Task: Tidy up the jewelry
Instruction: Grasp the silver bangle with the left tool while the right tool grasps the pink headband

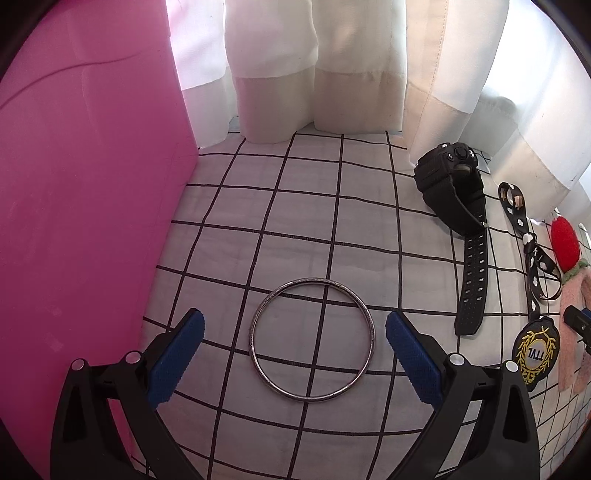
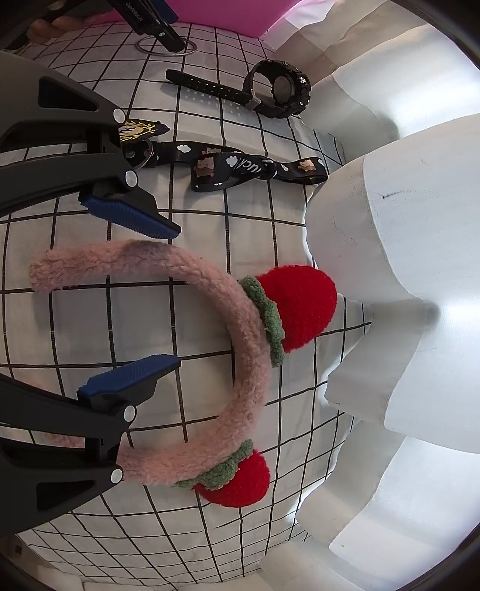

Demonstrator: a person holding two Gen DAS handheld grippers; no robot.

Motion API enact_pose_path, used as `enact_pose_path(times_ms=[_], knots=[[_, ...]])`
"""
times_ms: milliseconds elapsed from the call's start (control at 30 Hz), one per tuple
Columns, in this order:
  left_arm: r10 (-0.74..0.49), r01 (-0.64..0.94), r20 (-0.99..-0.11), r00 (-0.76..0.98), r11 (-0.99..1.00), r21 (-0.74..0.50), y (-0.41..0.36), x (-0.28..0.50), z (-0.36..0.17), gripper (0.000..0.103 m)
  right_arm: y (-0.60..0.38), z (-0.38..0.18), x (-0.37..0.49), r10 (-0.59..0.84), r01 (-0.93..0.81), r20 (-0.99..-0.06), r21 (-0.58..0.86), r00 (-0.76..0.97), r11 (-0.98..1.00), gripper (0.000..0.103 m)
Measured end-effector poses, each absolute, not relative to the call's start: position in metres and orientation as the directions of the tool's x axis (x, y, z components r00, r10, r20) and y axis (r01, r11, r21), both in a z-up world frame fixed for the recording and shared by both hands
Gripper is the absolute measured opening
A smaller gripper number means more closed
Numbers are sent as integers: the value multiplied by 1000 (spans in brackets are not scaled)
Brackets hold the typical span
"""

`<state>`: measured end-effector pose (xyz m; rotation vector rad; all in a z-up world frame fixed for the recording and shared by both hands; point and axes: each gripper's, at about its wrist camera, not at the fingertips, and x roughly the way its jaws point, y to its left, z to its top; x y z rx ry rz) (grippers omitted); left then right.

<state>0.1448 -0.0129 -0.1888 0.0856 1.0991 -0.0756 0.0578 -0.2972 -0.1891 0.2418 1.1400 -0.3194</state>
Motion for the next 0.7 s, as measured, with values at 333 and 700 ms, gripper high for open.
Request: enact_pose_path(times_ms=[333,700], knots=[[-52,107,-890,453,994,-3,-6,149,-198,98,-300,-201,65,-127,381,-921,25,368,924,62],[-64,136,-876,478,991,2,-7,149,-202,98,-292,-207,79,-155,381,-916,-2,371,925,69]])
